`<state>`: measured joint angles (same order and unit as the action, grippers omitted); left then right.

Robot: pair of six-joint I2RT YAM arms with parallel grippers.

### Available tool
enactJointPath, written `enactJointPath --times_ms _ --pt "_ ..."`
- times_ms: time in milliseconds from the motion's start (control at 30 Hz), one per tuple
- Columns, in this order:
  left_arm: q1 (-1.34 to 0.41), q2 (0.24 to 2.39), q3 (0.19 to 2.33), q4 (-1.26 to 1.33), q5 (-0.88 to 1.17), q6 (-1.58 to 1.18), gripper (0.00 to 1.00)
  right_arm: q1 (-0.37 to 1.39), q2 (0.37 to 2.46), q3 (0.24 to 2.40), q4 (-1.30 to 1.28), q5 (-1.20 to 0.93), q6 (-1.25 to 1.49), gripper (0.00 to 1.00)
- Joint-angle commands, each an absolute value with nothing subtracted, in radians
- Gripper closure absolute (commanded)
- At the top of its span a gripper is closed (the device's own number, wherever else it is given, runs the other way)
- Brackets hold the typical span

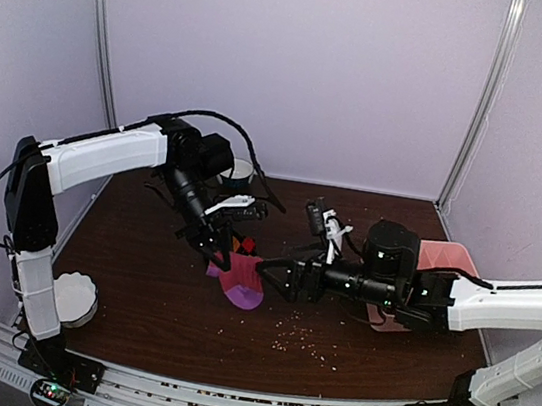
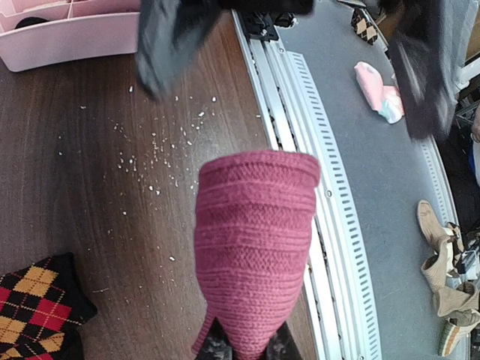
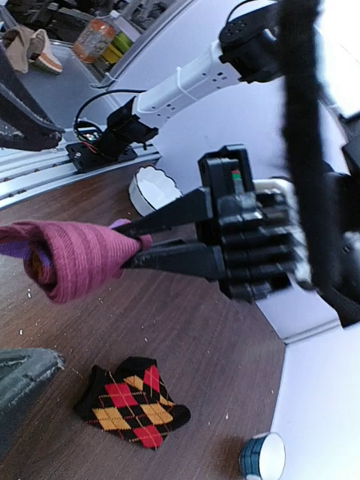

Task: Roll the socks
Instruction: Roll the sock.

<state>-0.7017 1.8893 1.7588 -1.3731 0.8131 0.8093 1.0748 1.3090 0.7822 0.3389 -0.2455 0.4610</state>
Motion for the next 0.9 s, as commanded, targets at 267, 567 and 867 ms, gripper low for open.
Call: enactJointPath --times_ms 267,567,867 --pt "-0.696 1.874 1.812 -1.502 0.890 0.884 1.00 1.098 1.496 0.961 0.243 -0.325 0.433 0.49" --pt "-0.695 1.871 1.846 -1.480 0.887 0.854 0.87 1.096 1.520 0.941 0.311 -0.385 0.523 1.00" --pt "-0.696 1.731 1.891 -1.229 0.610 0.693 0.31 1.093 1.504 0.973 0.218 -0.162 0.624 1.00"
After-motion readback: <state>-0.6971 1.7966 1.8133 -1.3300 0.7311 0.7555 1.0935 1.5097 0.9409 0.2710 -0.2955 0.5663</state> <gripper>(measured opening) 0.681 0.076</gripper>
